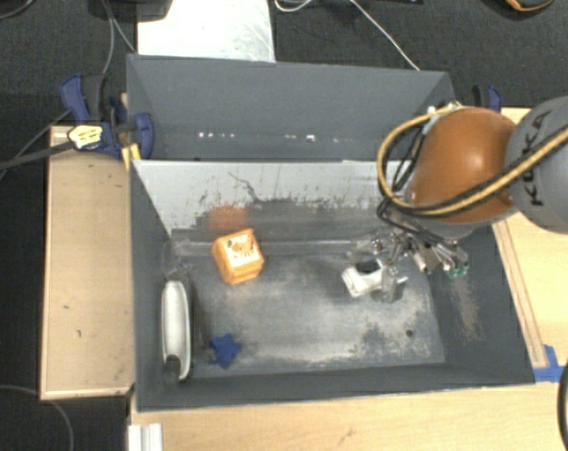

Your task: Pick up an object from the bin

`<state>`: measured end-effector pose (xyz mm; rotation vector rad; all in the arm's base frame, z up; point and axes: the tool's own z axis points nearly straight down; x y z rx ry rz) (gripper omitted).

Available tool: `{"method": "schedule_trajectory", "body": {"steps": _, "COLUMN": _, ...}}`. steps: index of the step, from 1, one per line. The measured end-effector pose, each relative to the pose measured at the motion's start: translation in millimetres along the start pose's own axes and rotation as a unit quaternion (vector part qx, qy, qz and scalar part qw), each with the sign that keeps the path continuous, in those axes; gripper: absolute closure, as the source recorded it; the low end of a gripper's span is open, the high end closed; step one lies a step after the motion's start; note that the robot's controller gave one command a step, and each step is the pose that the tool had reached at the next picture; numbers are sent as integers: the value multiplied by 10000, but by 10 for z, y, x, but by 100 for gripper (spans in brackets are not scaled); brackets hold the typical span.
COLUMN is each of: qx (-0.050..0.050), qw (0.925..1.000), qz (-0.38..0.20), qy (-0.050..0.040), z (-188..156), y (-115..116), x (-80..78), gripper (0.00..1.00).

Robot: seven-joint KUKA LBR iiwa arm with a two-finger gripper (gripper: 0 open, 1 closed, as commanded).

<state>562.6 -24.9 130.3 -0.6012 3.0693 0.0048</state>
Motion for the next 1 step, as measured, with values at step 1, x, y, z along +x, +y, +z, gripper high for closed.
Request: {"method": "schedule_trajectory", "body": {"steps": 1, "qx": 20, "qw": 10000, "qz": -11, "qy": -45, "z": 257, "y": -24, "x": 0, "gripper": 100}}
